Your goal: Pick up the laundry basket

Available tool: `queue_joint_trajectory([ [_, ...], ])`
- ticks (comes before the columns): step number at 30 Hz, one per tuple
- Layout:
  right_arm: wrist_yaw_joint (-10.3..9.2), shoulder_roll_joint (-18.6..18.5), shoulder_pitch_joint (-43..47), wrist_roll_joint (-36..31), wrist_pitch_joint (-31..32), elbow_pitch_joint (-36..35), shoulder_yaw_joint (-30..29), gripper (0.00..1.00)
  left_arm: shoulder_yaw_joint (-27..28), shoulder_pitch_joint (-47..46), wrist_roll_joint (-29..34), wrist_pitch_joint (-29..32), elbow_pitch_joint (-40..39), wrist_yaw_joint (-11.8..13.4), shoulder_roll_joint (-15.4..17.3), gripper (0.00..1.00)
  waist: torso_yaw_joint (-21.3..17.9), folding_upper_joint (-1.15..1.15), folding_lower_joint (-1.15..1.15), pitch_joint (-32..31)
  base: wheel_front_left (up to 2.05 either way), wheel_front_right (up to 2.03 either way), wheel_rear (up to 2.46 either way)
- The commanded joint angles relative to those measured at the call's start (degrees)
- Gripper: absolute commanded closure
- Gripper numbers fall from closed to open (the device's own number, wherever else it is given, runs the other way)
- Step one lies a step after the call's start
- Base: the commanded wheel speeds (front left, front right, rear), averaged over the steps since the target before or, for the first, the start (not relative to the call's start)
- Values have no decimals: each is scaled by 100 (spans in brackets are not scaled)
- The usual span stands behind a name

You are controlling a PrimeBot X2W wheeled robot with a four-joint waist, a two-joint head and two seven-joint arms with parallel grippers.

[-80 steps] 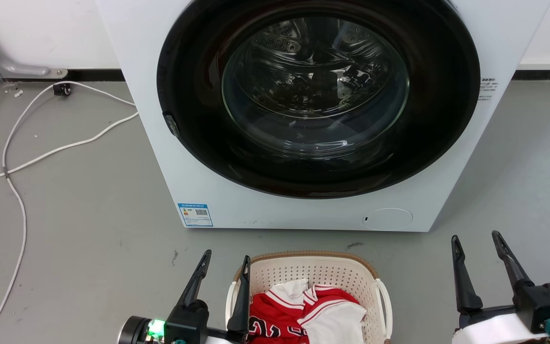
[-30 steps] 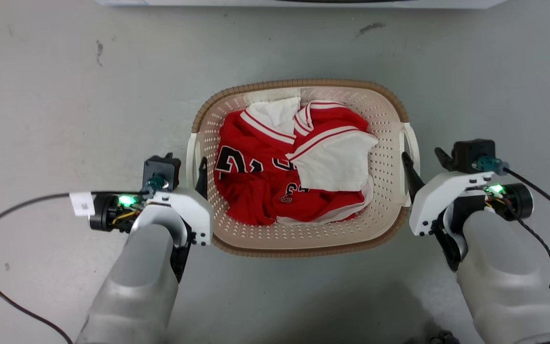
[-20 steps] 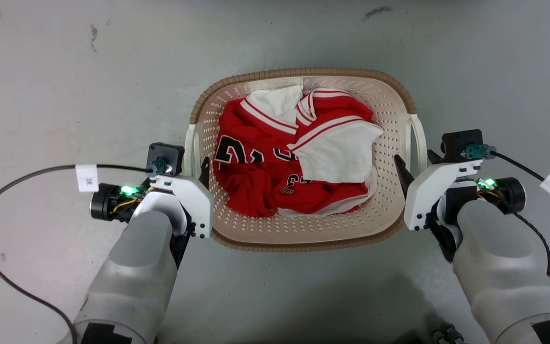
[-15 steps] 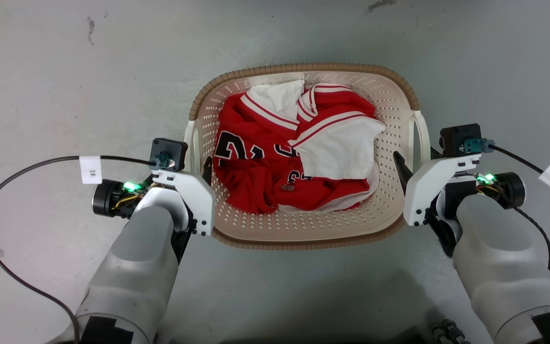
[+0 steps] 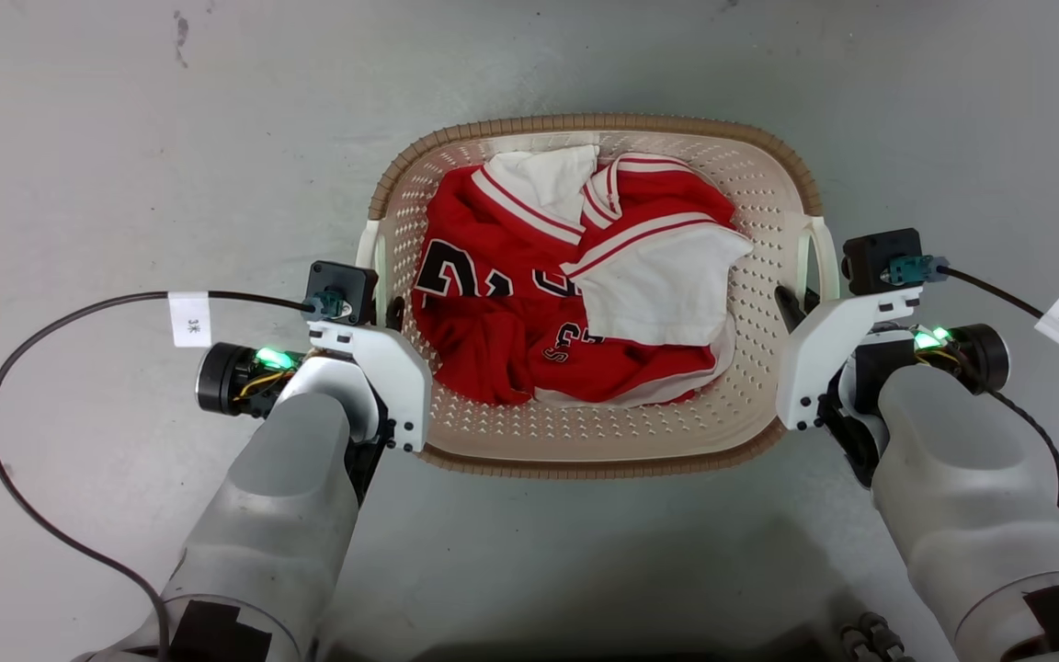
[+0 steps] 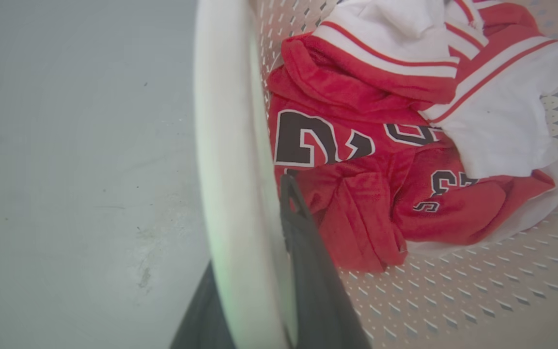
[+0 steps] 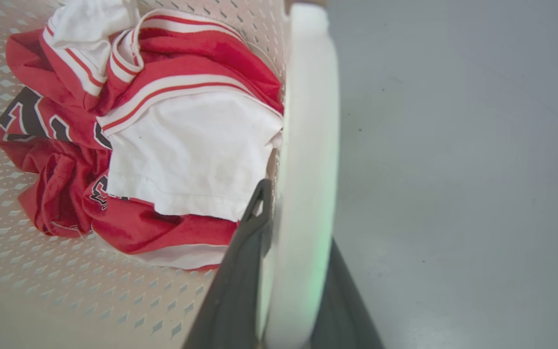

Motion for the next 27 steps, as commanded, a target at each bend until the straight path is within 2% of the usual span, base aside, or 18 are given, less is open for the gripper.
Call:
queue_joint_trajectory([
  [1, -11, -75, -105, -35, -20, 35, 9, 100, -35, -20, -36, -6, 44, -19, 66, 100, 22, 0, 0, -27, 0, 0, 0],
  [9, -11, -194, 102, -62, 56, 102, 49, 100, -123, 167, -197, 144, 105, -100, 59, 100, 53, 0, 0, -534, 0, 0, 0],
  [17, -11, -265, 358, 65, 756, 138, 258, 100, -308, 439, -404, 621, 131, -225, 64, 100, -3, 0, 0, -1512, 0, 0, 0],
  [23, -11, -188, 531, 318, 1610, 146, 654, 100, -924, 820, -797, 1149, -52, -237, 85, 100, -147, 0, 0, -2410, 0, 0, 0],
  [24, -10, -185, 545, 442, 1969, 144, 951, 100, -1344, 1016, -1159, 1579, -335, -239, 162, 100, -198, 0, 0, -2776, 0, 0, 0],
  [27, -7, -155, 615, 734, 2330, 63, 1200, 100, -1807, 1211, -1673, 2090, -779, -250, 335, 100, -231, 0, 0, -3154, 0, 0, 0],
])
